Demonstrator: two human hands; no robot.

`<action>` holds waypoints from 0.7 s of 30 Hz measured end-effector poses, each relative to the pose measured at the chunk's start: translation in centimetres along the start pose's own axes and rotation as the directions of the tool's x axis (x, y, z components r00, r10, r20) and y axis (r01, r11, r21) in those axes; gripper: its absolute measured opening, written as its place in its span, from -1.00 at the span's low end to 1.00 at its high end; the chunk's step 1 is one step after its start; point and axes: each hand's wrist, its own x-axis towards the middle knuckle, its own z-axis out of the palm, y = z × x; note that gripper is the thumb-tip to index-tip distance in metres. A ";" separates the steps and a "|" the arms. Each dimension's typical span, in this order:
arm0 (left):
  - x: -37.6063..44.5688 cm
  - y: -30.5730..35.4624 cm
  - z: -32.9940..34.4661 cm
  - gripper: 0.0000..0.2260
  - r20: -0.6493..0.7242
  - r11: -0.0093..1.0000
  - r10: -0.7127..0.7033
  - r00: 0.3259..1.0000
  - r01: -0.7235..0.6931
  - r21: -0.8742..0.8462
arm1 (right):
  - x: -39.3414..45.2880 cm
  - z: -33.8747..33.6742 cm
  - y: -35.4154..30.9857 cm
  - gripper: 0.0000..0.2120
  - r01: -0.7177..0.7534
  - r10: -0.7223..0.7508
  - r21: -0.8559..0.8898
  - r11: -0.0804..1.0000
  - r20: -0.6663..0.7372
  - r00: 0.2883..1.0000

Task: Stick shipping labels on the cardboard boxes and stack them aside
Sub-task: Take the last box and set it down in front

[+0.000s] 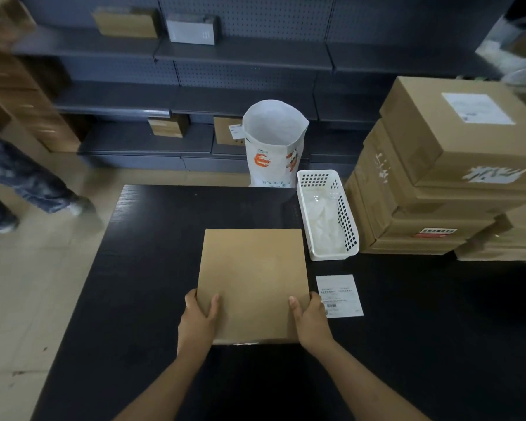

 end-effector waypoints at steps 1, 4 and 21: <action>0.1 0.0 0.0 -0.47 0.005 1.000 0.003 1.000 -0.003 0.003 | 0.0 0.0 0.0 -0.34 -0.006 0.006 -0.001 1.000 0.003 1.000; 0.1 -0.1 0.0 -0.48 0.008 1.000 0.013 1.000 -0.014 0.019 | 0.0 0.1 -0.2 -0.35 -0.019 0.019 -0.006 1.000 0.007 1.000; 0.6 4.1 1.0 -0.54 0.096 0.739 0.442 0.892 -0.422 0.525 | -0.2 -3.3 -0.5 -0.45 -0.021 -0.003 -0.224 0.974 -0.104 0.995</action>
